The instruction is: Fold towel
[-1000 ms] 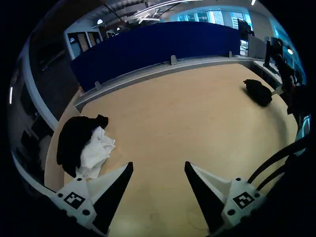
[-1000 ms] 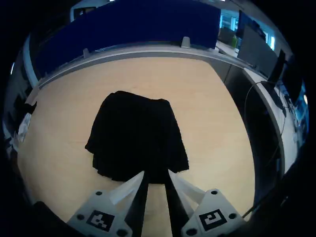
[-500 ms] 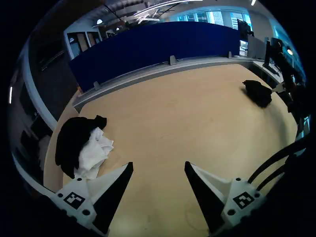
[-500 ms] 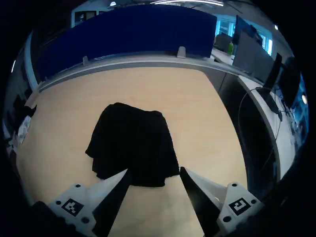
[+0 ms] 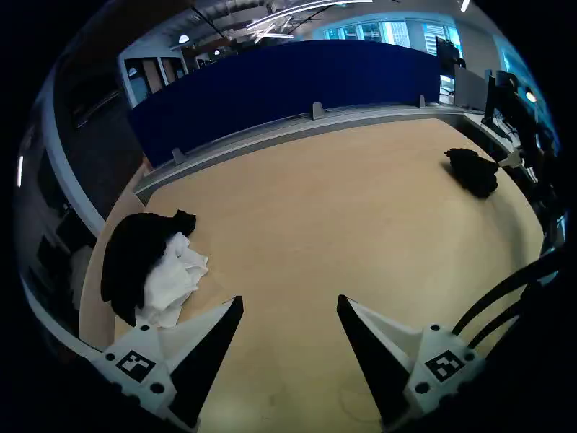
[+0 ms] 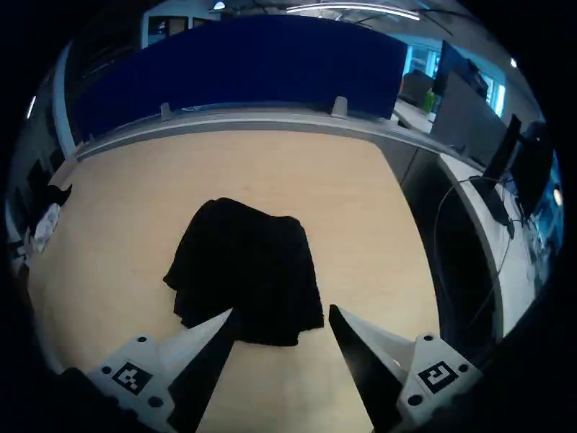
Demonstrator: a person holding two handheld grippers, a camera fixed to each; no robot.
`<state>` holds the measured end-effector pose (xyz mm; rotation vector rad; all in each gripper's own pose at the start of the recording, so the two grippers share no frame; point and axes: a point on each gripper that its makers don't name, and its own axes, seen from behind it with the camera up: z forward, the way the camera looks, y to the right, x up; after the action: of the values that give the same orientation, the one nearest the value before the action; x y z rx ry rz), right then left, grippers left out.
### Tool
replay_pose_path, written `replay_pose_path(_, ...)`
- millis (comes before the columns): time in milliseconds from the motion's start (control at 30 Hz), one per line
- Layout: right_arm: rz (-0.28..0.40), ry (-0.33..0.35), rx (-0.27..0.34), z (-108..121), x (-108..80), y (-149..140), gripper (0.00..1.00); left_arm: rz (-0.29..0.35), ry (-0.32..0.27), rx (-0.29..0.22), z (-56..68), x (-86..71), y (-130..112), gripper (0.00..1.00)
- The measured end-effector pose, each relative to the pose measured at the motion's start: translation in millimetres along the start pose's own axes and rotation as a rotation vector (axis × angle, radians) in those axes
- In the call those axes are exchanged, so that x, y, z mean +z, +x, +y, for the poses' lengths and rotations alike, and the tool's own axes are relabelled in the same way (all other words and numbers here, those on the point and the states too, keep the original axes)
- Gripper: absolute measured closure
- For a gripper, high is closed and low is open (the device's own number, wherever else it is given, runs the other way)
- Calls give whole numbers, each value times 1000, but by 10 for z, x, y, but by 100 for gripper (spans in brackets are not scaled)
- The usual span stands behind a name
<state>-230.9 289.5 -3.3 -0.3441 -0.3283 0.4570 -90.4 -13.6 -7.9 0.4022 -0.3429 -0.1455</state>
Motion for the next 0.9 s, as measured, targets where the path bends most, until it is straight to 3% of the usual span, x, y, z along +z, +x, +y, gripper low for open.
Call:
replay_pose_path(367,35,7,25,33,19,149,7,-4,1,5,3,17,4,3)
replay_pose_path(900,31,48,-25,-17,646,652,8,-23,25,10,-3,2,-21,3)
